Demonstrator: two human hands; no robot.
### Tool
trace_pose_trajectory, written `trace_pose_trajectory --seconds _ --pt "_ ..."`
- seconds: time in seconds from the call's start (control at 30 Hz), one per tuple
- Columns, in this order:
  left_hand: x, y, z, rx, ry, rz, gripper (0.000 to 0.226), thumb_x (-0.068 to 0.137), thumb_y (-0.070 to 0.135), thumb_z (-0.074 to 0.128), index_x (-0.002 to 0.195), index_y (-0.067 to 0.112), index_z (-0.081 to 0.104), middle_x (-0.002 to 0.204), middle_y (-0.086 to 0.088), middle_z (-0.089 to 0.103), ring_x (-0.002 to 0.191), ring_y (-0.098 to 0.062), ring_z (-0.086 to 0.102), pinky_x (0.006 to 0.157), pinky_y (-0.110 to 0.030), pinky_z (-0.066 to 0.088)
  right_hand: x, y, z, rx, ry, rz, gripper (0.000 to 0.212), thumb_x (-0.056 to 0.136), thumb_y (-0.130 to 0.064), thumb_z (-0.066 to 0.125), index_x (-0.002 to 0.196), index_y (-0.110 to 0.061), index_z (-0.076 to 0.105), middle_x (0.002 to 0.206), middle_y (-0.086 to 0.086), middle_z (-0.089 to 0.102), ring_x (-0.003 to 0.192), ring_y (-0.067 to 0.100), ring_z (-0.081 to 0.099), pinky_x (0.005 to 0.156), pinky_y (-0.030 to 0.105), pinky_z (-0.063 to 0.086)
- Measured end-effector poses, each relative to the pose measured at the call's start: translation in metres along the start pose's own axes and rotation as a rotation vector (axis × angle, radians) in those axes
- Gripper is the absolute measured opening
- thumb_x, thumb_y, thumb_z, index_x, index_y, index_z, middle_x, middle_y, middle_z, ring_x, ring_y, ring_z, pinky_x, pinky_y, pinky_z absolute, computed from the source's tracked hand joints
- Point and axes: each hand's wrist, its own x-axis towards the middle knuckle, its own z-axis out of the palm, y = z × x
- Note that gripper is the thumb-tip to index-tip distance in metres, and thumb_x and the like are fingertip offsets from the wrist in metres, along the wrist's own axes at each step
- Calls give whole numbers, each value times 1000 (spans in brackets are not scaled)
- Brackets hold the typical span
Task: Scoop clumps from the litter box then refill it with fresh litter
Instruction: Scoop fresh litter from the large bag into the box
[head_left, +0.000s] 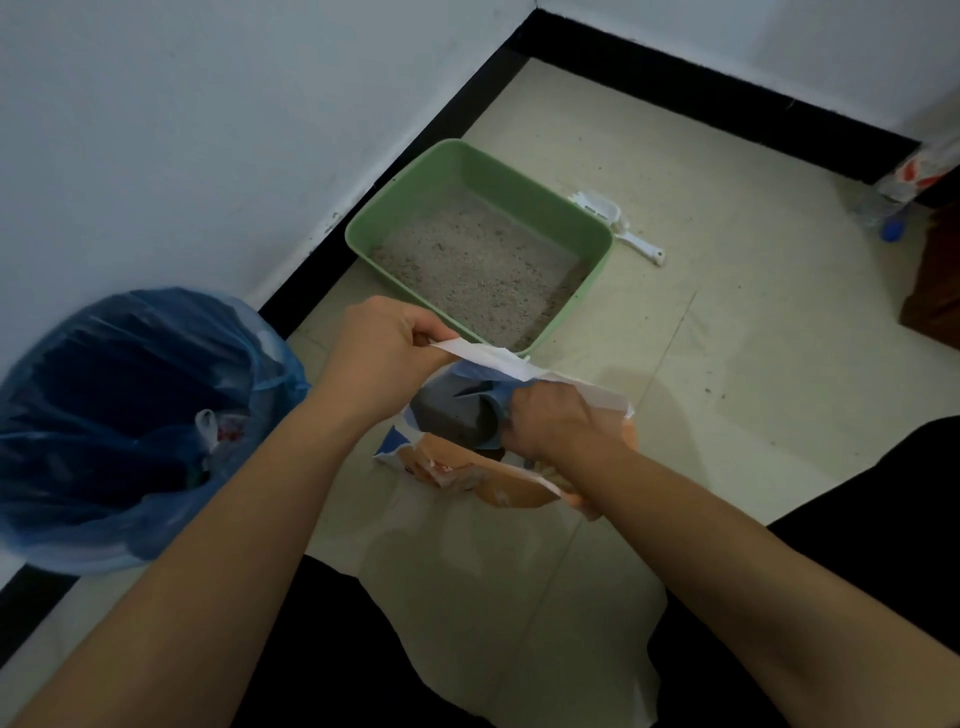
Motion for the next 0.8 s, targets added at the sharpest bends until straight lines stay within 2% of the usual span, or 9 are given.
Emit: trace_pose_trajectory --seconds 0.07,0.17,0.3,0.33,0.4,0.47,0.6,0.67,0.8 --pt "1 5 4 22 -11 7 15 79 16 77 94 13 79 65 9 62 58 -1 55 57 -8 41 0 -1 6 51 -13 20 38 88 -53 55 103 -20 64 100 3 68 91 21 63 85 37 55" --pt "2 7 6 55 -2 15 15 78 16 78 93 14 79 68 3 66 62 -9 59 62 -19 45 2 -2 14 152 -39 28 33 86 -53 53 94 -22 59 95 2 65 84 19 58 78 32 51" --pt "-3 6 3 32 -92 29 14 72 23 83 86 23 80 65 5 69 56 -6 56 56 -22 48 5 1 21 419 -53 -55 43 83 -51 52 121 -32 56 104 -2 64 88 18 64 76 33 56" --pt "-4 6 1 22 -110 28 15 71 25 84 86 23 80 66 8 70 57 -5 58 56 -21 48 4 1 20 433 -58 -68 39 85 -52 51 117 -30 59 101 -2 64 85 17 63 73 32 55" --pt "-3 6 -4 15 -91 25 16 73 27 83 88 21 79 68 11 69 59 -2 61 56 -10 46 -4 3 14 397 -52 -60 32 87 -55 51 88 -26 65 82 -1 64 75 16 59 69 31 50" --pt "0 4 -12 25 -39 4 16 78 26 80 91 17 79 72 11 68 64 3 60 61 -5 44 -13 4 10 427 -49 -69 35 87 -54 54 69 -24 59 65 -4 56 64 12 53 59 27 40" --pt "0 2 -23 43 -16 -34 12 83 23 75 92 15 79 79 6 73 72 0 64 74 -24 54 -29 5 -9 534 -48 -130 34 89 -45 58 64 -22 57 63 -2 53 61 10 50 56 26 35" --pt "-2 5 -26 76 -28 -35 13 86 23 72 94 16 79 84 3 74 75 -5 65 75 -24 52 -37 7 -26 461 -35 -146 37 86 -52 55 65 -23 58 65 -2 54 64 14 53 55 28 39" --pt "3 8 -30 109 -75 -75 17 91 26 66 99 17 78 91 2 75 84 -12 66 76 -27 50 -59 18 -54 350 18 -154 50 77 -66 44 75 -21 65 75 -1 65 75 18 62 69 34 51"
